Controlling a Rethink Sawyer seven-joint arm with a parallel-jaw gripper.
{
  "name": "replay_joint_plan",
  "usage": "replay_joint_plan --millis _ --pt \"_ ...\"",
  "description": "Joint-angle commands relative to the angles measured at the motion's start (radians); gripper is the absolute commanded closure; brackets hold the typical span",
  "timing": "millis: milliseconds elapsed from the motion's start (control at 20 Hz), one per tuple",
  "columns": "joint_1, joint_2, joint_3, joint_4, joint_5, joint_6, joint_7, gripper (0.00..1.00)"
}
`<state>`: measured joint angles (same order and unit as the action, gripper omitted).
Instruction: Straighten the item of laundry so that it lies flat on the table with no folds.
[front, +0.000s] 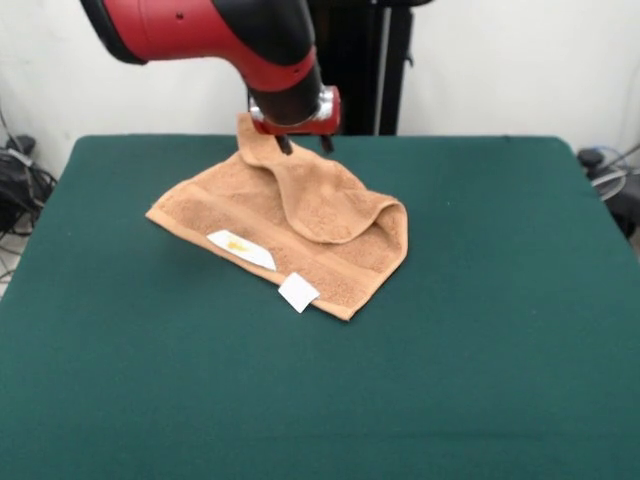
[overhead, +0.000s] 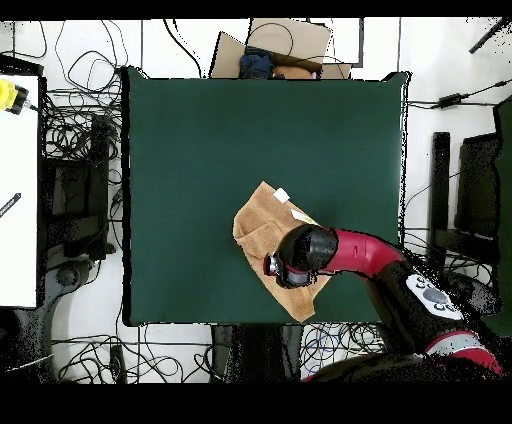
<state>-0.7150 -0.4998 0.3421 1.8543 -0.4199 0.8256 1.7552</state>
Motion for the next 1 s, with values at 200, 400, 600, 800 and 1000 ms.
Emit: replay_joint_plan --millis 200,400,600,800,1000 --pt "0.031 -0.001 0.074 -0.123 -0.062 0.057 -0.148 0.00" --pt "0.026 0.007 0.069 -0.132 -0.069 0.048 -0.155 0.00" --pt "0.017 0.020 0.063 -0.140 -0.083 0.034 -0.164 0.00" --pt "0.006 0.017 0.064 -0.126 -0.098 0.017 -0.165 0.00" --pt "0.000 0.010 0.061 -0.121 -0.114 0.012 -0.170 0.00"
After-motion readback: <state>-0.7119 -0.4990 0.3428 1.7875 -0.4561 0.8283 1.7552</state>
